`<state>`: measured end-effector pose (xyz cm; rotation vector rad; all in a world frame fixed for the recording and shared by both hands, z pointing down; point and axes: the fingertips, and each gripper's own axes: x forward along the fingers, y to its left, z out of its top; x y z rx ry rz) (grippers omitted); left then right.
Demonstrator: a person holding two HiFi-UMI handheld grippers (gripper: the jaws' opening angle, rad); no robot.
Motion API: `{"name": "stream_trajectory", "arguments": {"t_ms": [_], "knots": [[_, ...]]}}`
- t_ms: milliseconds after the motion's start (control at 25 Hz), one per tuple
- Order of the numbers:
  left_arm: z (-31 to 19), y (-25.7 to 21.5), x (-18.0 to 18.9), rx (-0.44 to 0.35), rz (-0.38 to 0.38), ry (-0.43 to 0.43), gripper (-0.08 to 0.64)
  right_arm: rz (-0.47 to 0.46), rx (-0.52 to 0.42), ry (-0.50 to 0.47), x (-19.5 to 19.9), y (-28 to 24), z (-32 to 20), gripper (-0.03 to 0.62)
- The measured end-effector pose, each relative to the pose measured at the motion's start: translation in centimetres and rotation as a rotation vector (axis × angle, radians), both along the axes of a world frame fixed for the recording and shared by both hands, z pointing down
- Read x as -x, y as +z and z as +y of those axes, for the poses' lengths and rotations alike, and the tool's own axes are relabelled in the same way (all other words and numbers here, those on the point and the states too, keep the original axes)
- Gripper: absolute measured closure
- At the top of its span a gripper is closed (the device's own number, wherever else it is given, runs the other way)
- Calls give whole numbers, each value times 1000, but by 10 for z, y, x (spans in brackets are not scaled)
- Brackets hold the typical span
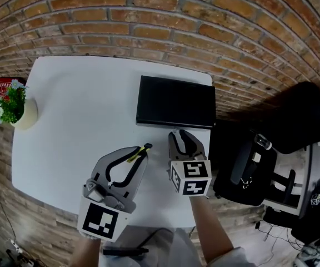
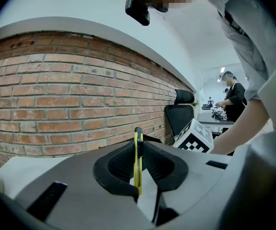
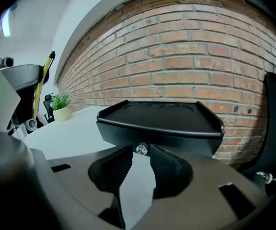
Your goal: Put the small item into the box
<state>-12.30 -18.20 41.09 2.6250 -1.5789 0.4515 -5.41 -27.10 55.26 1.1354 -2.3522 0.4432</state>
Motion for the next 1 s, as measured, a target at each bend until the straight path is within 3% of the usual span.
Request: {"name": "stream_trajectory", "arguments": {"t_ms": [480,1000], "knots": [[1,2,0,8,-10,-3,494,0,30,49,-2,8,-3,502],[9,1,2,5,-17,-6,494,-12,65,61,-11,8,33,503]]}}
